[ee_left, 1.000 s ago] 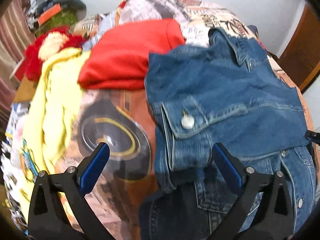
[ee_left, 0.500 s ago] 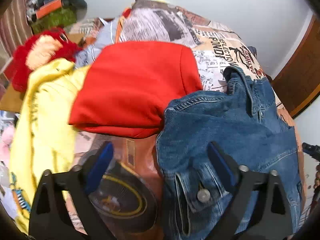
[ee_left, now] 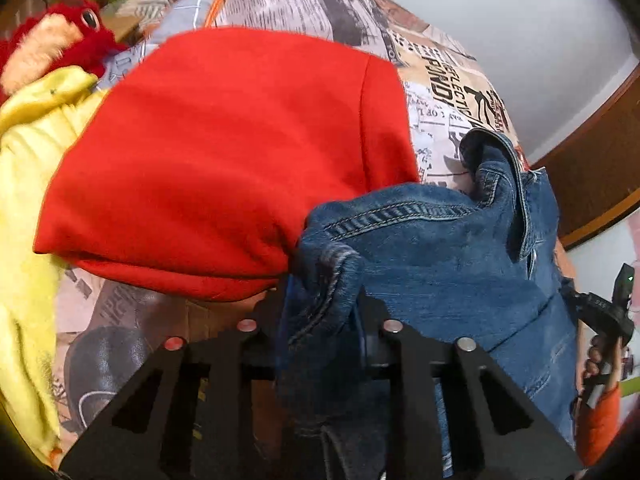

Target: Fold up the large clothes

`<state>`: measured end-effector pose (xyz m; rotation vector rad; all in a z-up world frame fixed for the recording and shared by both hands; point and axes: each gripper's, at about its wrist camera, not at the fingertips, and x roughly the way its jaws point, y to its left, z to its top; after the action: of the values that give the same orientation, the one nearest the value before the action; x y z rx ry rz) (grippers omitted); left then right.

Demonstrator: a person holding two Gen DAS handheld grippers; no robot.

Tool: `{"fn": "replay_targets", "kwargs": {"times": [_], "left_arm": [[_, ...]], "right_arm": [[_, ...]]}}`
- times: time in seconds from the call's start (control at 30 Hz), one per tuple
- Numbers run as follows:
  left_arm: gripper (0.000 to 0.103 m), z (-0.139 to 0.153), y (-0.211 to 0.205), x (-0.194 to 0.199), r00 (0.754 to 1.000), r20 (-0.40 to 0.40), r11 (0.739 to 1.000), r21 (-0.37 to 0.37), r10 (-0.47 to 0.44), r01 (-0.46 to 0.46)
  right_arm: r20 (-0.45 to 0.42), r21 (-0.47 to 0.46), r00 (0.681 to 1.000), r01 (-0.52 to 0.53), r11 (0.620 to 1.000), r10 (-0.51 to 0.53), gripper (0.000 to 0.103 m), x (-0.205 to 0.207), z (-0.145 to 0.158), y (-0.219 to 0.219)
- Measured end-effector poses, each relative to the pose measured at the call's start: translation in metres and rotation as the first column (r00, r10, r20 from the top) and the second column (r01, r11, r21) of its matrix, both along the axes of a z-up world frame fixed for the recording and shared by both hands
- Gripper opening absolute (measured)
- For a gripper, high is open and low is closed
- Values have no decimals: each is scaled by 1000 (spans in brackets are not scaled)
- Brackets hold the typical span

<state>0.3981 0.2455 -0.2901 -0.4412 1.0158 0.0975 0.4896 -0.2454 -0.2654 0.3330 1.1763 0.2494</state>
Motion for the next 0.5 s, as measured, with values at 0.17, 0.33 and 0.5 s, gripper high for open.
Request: {"fn": "replay_targets", "kwargs": {"times": [0.17, 0.33, 0.5], "left_arm": [[9, 46, -32, -7, 994, 81, 983, 174, -69, 54], [9, 102, -49, -8, 981, 161, 958, 279, -108, 59], [9, 158, -63, -10, 955, 258, 941, 333, -147, 55]], "right_arm": [[55, 10, 998, -27, 1000, 26, 10, -11, 23, -2], [161, -15, 984, -77, 997, 79, 10, -17, 71, 8], [293, -85, 942, -143, 986, 162, 10, -23, 129, 29]]}}
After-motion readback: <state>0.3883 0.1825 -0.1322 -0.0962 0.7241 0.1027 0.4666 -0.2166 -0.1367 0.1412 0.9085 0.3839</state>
